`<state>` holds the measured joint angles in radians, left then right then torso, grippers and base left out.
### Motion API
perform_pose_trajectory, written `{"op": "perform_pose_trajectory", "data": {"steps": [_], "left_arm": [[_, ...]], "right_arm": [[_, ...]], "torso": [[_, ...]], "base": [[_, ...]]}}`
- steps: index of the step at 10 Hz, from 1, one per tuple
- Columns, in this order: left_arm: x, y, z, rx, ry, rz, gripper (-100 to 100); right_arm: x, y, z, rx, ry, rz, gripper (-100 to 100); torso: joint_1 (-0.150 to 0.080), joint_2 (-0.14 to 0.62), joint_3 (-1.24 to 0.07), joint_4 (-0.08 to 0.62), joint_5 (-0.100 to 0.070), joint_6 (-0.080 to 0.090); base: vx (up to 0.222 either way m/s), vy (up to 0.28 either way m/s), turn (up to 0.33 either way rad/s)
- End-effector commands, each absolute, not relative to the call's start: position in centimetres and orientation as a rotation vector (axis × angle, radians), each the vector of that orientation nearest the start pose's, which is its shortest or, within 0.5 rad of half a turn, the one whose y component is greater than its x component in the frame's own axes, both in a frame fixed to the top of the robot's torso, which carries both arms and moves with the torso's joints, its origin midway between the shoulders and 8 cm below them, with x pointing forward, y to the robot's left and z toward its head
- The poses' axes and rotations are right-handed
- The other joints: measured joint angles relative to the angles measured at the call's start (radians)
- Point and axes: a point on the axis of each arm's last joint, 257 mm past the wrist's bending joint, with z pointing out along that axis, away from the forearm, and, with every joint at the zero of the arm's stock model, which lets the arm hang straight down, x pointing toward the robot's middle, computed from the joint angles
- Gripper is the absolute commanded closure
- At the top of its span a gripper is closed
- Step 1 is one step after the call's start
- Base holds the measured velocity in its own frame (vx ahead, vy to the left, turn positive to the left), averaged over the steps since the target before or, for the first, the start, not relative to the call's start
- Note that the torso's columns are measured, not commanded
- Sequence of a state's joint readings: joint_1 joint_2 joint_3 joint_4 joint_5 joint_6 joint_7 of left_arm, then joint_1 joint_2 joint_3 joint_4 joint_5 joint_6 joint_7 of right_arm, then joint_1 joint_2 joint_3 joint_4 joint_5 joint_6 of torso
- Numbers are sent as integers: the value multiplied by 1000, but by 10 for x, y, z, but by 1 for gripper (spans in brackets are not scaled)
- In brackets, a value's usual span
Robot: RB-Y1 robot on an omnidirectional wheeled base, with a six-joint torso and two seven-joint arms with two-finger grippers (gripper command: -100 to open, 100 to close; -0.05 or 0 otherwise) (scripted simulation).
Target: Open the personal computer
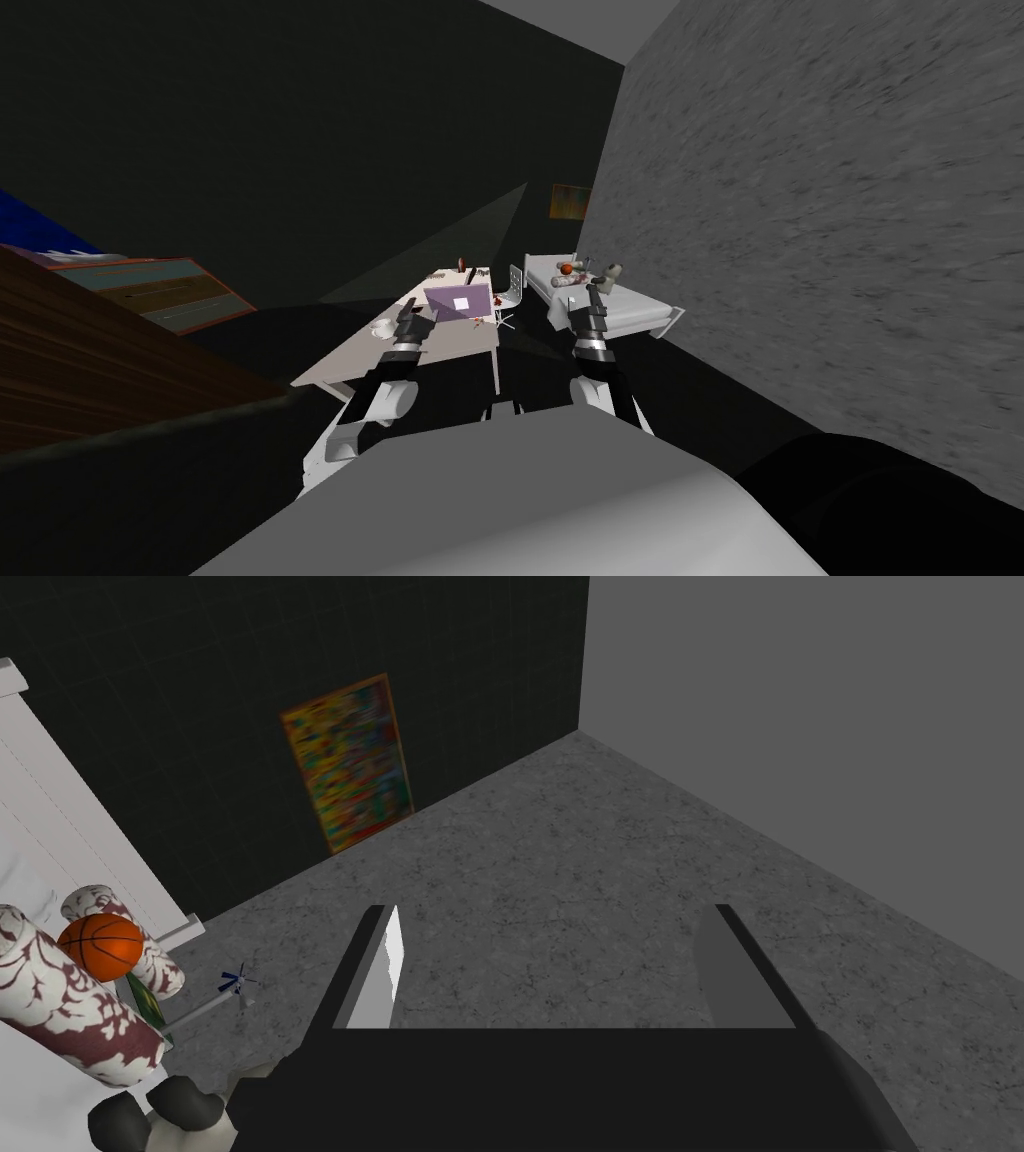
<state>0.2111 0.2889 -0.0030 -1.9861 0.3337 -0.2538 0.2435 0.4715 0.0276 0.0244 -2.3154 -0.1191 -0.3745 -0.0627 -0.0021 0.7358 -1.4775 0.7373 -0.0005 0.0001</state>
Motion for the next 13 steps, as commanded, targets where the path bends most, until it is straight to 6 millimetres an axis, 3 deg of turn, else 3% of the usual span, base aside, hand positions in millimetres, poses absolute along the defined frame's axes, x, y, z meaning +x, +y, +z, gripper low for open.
{"op": "perform_pose_trajectory", "data": {"steps": [1,6,10,13], "left_arm": [[486,296,-69,-1107,824,-1672,-100],[530,324,-99,-1273,887,-1645,-100],[546,339,-109,-1341,912,-1620,-100],[566,364,-117,-1428,932,-1583,-100]], "right_arm": [[359,-284,25,828,543,1462,0],[359,-284,25,828,543,1462,0],[359,-284,25,828,543,1462,0],[359,-284,25,828,543,1462,0]], "torso": [[2,2,1,0,0,0],[3,3,2,1,1,0],[2,1,1,0,1,0],[-1,2,2,1,0,0]], "base": [[102,-221,43],[90,-217,44],[77,-140,23],[75,-175,39]]}}
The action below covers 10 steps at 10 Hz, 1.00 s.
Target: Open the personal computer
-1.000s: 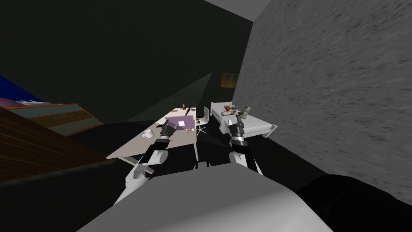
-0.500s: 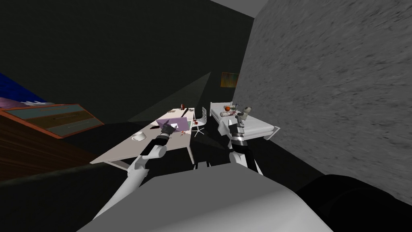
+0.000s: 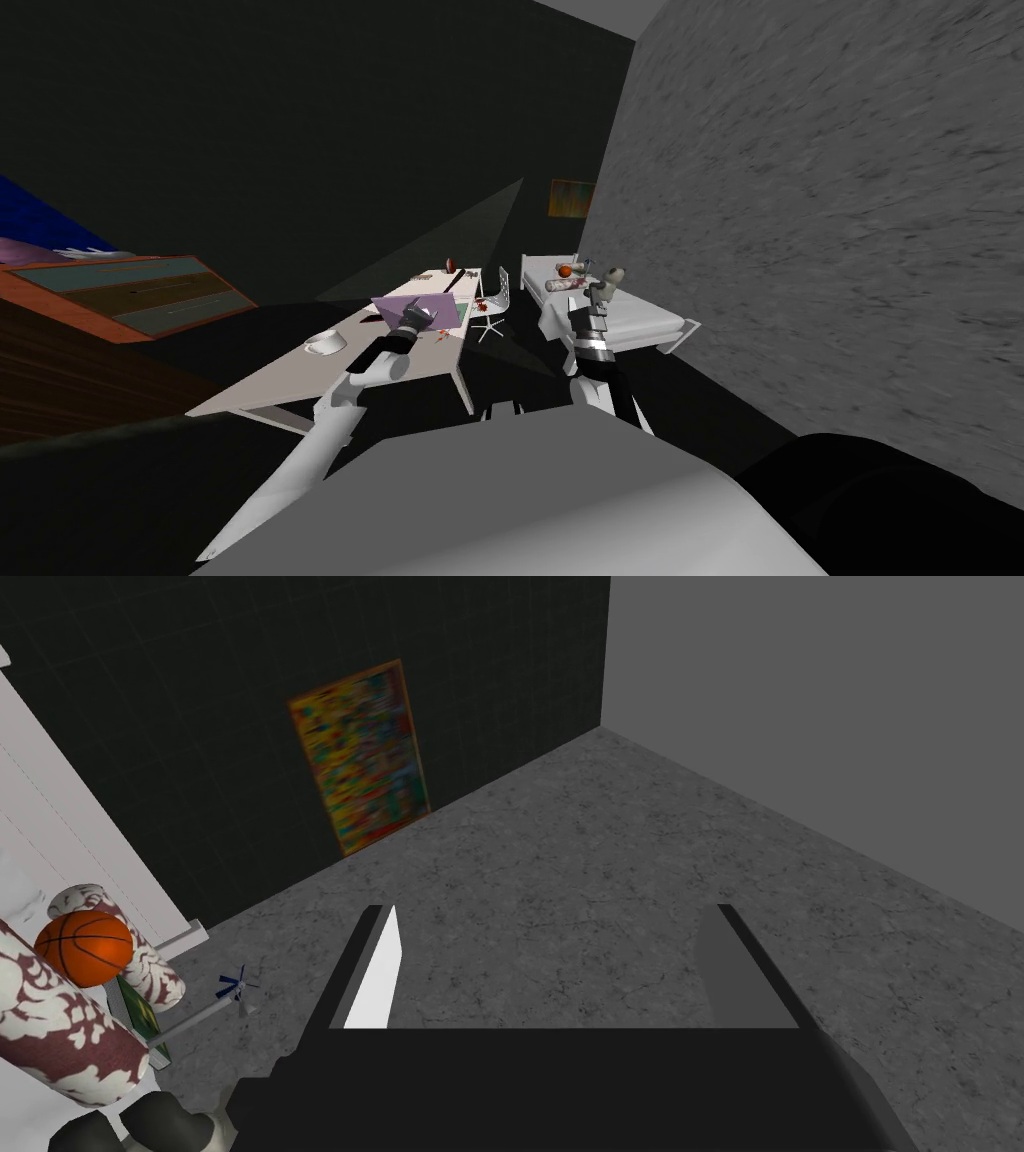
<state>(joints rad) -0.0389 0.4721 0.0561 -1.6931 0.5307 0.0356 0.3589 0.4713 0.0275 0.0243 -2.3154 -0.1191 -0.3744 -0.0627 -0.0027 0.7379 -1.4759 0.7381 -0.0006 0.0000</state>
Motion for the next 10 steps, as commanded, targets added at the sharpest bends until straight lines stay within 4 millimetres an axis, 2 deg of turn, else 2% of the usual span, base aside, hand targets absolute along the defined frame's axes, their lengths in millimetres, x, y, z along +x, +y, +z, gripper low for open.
{"op": "perform_pose_trajectory", "data": {"steps": [1,7,9,10], "left_arm": [[572,373,-120,-1459,936,-1567,-100],[596,423,-118,-1592,930,-1496,-100],[600,434,-115,-1615,924,-1482,-100],[597,429,-114,-1604,926,-1488,-100]], "right_arm": [[359,-284,25,828,543,1462,0],[359,-284,25,828,543,1462,0],[359,-284,25,828,543,1462,0],[359,-284,25,828,543,1462,0]], "torso": [[0,-2,-1,-1,0,0],[6,0,0,0,1,0],[3,-1,-1,0,1,1],[3,0,0,0,1,1]], "base": [[97,-183,35],[68,-178,32],[49,-135,19],[21,-58,3]]}}
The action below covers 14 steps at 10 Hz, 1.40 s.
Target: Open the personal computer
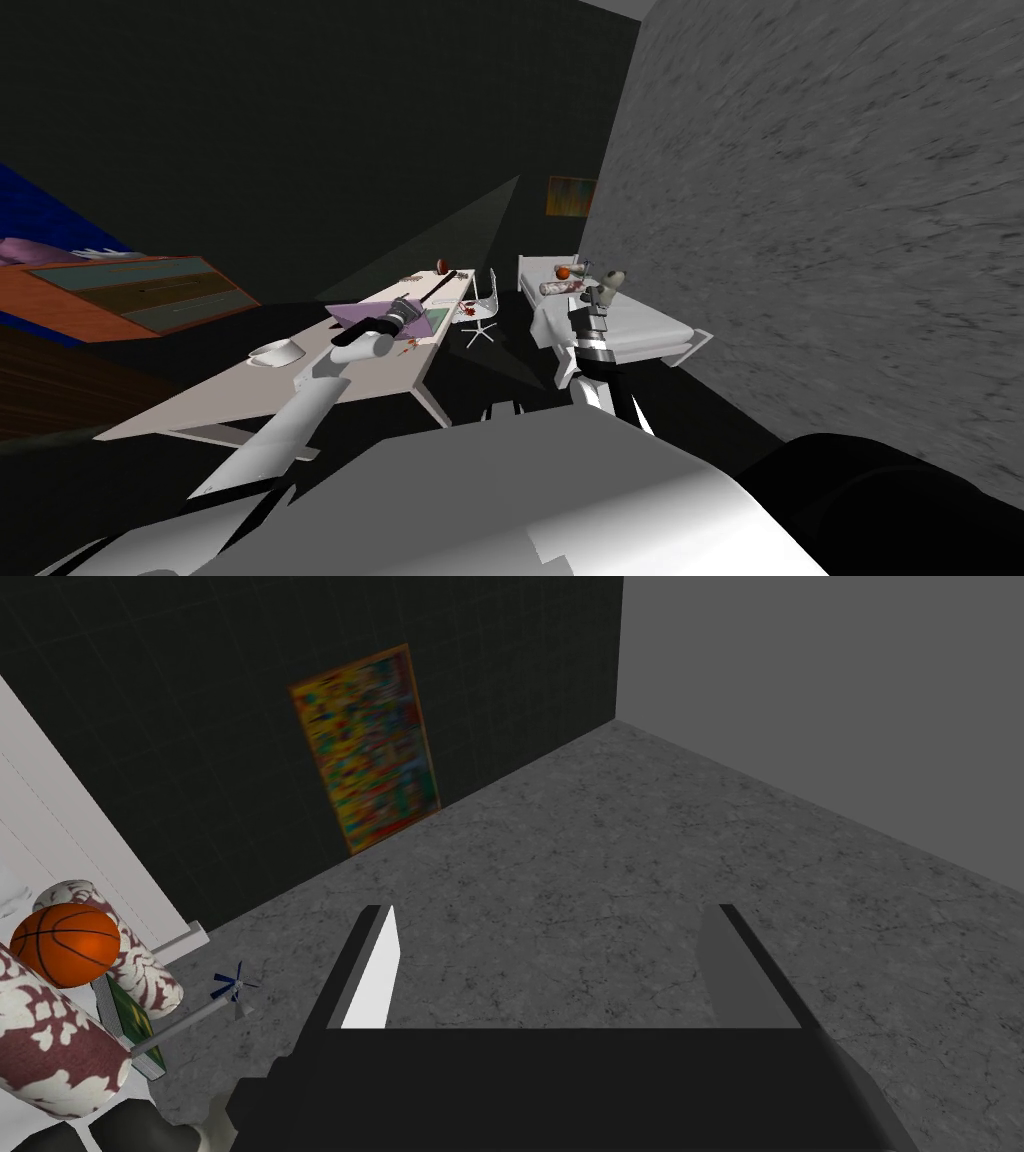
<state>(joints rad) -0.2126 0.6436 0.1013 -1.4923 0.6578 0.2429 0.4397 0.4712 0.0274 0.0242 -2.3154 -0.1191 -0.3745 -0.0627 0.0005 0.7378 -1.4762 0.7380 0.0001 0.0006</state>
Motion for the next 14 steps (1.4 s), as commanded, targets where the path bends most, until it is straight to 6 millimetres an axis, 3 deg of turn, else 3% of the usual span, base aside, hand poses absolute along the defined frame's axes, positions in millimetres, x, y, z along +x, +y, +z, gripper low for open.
{"op": "perform_pose_trajectory", "data": {"steps": [1,2,14], "left_arm": [[597,429,-114,-1608,926,-1486,-100],[597,429,-114,-1608,926,-1487,100],[584,443,-115,-1807,1069,-1347,100]], "right_arm": [[359,-284,25,827,543,1462,0],[359,-284,25,827,543,1462,0],[359,-284,25,828,543,1461,0]], "torso": [[3,2,1,0,1,-1],[4,2,1,1,1,-1],[1,-2,-1,0,0,-2]], "base": [[5,-13,-2],[3,-6,-1],[69,-16,8]]}}
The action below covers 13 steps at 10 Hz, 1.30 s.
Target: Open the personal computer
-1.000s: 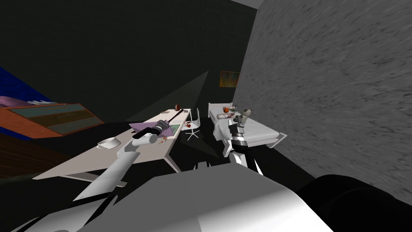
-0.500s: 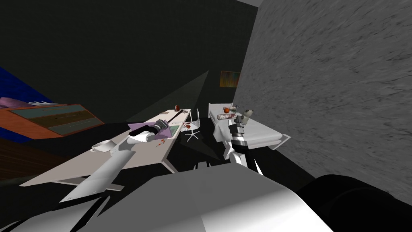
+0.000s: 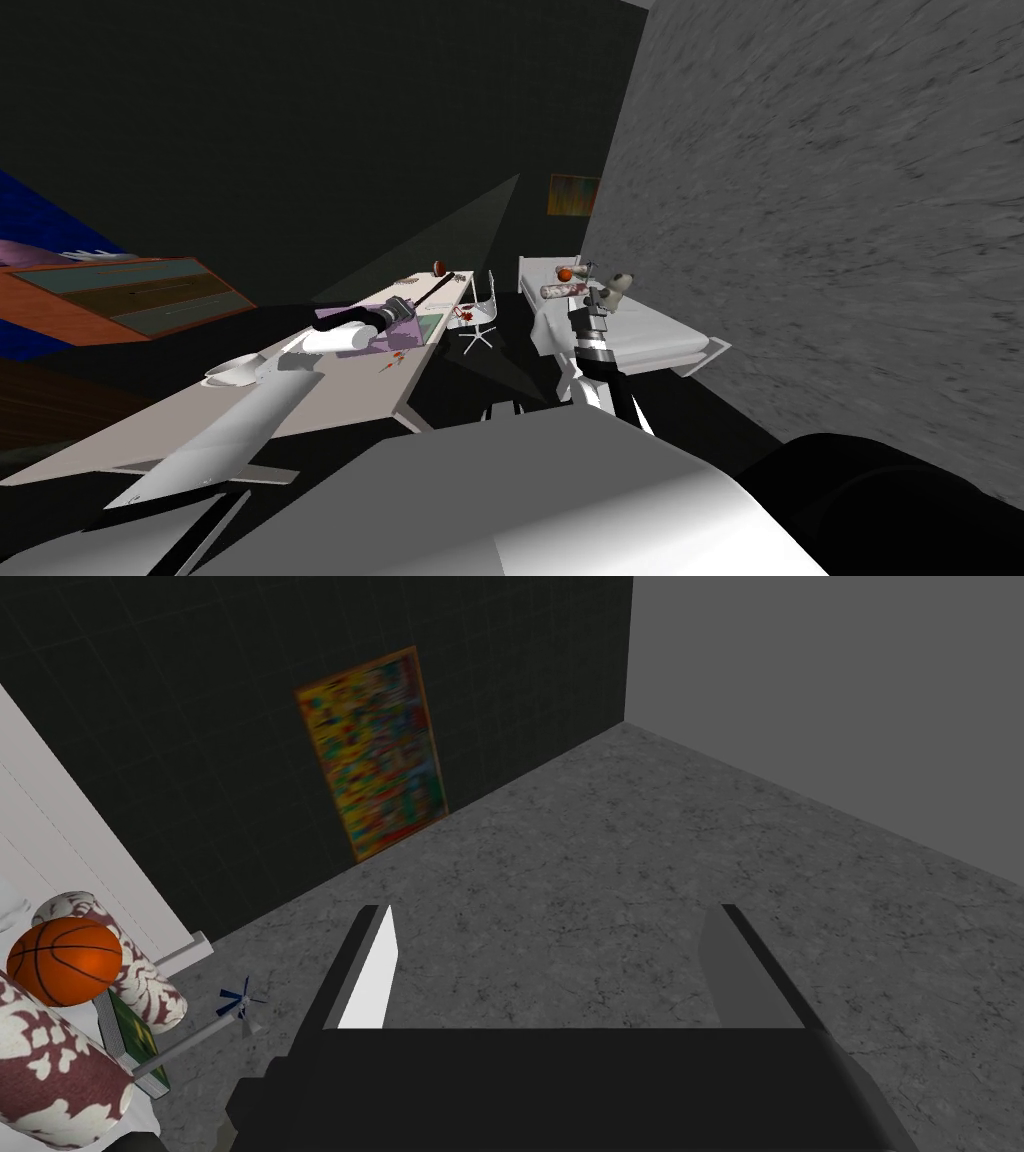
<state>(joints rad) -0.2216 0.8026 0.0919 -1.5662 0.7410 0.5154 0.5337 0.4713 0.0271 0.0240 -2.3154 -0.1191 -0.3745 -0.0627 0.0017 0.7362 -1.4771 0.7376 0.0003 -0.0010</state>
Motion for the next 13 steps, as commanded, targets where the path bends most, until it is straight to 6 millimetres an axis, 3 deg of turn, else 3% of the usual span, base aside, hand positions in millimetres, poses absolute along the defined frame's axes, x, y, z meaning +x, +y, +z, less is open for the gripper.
{"op": "perform_pose_trajectory", "data": {"steps": [1,9,13], "left_arm": [[581,445,-111,-1825,1083,-1330,100],[567,452,-114,-1926,1144,-1226,100],[547,452,-129,-2030,1198,-1133,100]], "right_arm": [[359,-284,25,827,543,1461,0],[359,-284,25,827,543,1461,0],[359,-284,25,827,543,1461,0]], "torso": [[0,1,1,0,0,0],[-1,3,1,0,0,0],[1,-3,-2,-2,1,1]], "base": [[79,-20,8],[64,-16,6],[95,10,-16]]}}
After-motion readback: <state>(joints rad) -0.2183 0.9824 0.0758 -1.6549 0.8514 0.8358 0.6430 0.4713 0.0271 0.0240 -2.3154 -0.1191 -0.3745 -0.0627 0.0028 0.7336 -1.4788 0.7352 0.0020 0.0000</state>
